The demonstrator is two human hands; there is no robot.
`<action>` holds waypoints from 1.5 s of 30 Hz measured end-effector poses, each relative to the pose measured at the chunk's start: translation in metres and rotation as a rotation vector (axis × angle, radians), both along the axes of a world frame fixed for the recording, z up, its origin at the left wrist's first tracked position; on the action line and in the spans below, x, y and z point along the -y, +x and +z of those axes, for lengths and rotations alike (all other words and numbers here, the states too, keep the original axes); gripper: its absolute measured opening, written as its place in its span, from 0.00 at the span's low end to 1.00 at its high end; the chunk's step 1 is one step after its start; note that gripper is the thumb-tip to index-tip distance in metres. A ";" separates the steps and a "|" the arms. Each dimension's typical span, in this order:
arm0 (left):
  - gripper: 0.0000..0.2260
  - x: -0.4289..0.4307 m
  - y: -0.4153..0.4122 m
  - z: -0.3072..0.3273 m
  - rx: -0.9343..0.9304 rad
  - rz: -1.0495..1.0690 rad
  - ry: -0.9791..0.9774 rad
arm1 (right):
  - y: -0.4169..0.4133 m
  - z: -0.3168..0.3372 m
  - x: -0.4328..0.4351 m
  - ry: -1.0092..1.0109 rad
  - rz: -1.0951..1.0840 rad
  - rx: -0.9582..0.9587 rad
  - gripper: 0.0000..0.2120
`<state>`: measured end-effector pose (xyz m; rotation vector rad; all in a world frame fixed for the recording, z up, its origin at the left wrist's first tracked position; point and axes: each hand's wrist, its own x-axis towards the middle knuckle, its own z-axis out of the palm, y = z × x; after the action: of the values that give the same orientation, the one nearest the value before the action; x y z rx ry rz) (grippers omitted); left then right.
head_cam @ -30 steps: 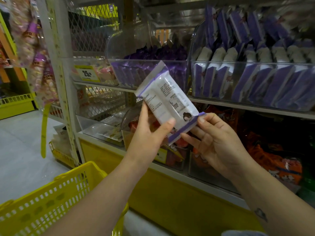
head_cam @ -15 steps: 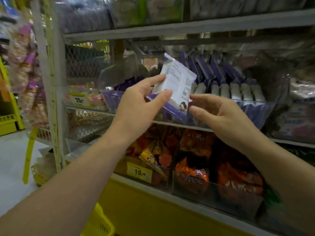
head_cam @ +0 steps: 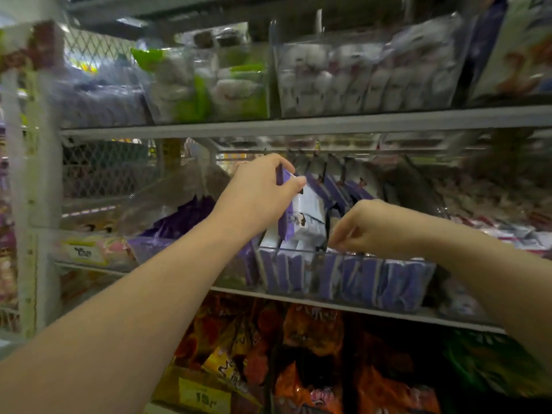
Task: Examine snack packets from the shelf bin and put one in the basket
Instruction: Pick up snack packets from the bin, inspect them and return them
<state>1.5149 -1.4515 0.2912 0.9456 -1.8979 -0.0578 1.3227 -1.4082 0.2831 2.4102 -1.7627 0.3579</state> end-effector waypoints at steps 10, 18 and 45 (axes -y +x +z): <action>0.14 0.038 -0.038 -0.009 0.265 0.000 -0.072 | -0.009 0.017 0.024 0.317 0.070 -0.044 0.12; 0.15 0.064 -0.045 -0.032 0.163 -0.090 -0.292 | -0.003 0.007 0.023 0.228 0.065 -0.087 0.12; 0.19 0.053 -0.027 -0.028 0.423 -0.344 0.162 | 0.001 0.022 -0.006 -0.479 0.046 0.925 0.09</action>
<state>1.4884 -1.5049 0.2637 0.7676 -2.4664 -0.2338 1.3239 -1.4019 0.3056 2.0315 -1.5657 1.8825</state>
